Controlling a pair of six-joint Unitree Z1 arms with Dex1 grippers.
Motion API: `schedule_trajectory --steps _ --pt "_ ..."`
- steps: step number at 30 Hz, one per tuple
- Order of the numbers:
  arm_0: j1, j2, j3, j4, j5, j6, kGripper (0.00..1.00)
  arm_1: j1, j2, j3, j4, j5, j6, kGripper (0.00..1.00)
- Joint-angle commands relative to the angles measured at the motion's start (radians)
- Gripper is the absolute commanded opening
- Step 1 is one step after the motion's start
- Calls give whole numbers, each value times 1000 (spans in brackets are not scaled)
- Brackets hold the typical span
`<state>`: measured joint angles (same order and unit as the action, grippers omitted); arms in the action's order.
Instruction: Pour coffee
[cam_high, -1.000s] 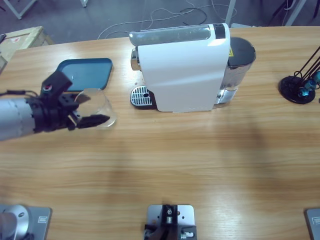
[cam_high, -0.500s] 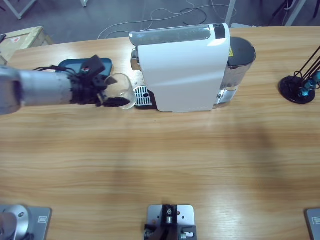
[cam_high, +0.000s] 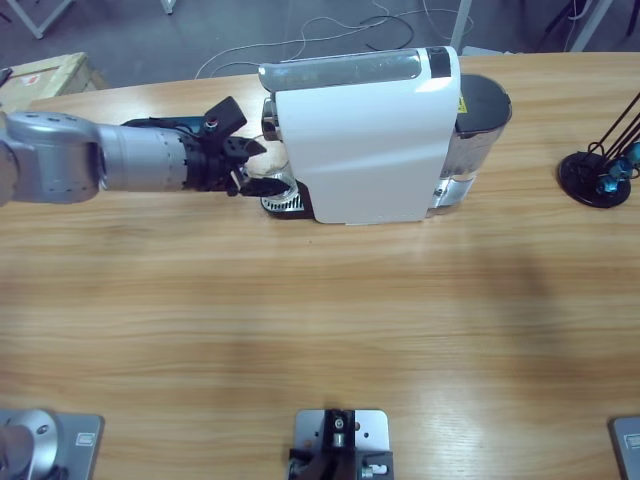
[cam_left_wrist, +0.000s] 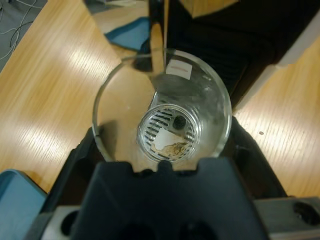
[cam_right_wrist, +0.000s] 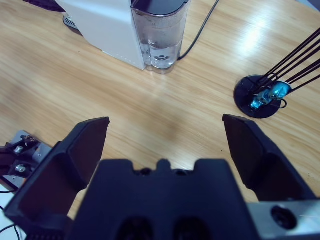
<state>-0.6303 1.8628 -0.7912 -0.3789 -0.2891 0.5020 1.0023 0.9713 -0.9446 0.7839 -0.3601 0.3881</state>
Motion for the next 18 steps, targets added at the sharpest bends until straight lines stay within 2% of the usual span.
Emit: schedule_trajectory --steps 1,6,7,8,9,10,11,13,18 --pt "-11 75 1 -10 -30 -29 0 10 1 7 -6 -14 11 1000" --pt "-19 59 27 -10 -17 -59 17 10 3 10 -6 -13 11 1000" --pt "-25 55 32 -10 -14 -59 120 10 4 11 -6 -13 12 1000" --pt "-32 53 35 -10 -14 -57 314 10 5 12 -6 -12 12 1000" --pt "-38 50 42 -11 -14 -55 706 10 6 12 -7 -11 12 1000" --pt "-39 47 45 -11 -13 -56 821 10 6 12 -8 -11 12 1000" --pt "-39 45 47 -11 -13 -57 827 10 7 13 -9 -11 12 1000" --pt "-39 38 59 -29 -13 -62 970 10 9 14 -9 -11 12 1000" --pt "-35 17 101 -88 -13 -104 982 10 6 22 -9 -8 14 1000"
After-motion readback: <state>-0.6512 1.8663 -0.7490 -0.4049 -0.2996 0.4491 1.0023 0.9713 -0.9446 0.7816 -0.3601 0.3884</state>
